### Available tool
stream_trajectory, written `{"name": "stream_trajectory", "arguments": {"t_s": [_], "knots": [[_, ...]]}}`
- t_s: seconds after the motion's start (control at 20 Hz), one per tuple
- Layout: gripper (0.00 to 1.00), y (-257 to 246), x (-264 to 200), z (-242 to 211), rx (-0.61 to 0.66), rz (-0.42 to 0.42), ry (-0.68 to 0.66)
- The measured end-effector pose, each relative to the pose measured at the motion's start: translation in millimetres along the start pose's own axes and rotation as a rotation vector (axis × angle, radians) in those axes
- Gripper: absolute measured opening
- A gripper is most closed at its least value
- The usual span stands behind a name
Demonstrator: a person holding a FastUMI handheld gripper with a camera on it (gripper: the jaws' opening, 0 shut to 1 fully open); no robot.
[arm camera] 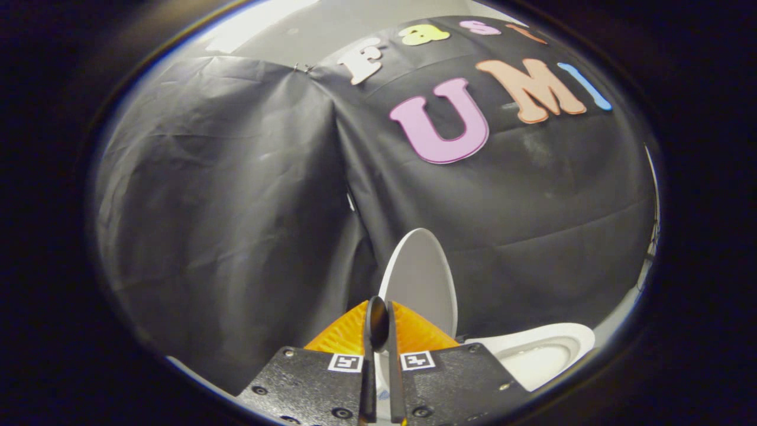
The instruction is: Open the toilet lid.
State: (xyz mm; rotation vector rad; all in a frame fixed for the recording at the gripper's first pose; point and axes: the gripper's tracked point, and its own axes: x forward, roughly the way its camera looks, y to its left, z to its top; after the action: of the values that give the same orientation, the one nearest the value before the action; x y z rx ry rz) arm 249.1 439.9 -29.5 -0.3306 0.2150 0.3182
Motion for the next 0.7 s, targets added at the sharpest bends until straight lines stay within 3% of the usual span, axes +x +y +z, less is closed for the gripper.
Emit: {"name": "stream_trajectory", "arguments": {"t_s": [0.7], "knots": [[0.13, 73, 49, -30, -0.12, 0.13, 0.082]]}}
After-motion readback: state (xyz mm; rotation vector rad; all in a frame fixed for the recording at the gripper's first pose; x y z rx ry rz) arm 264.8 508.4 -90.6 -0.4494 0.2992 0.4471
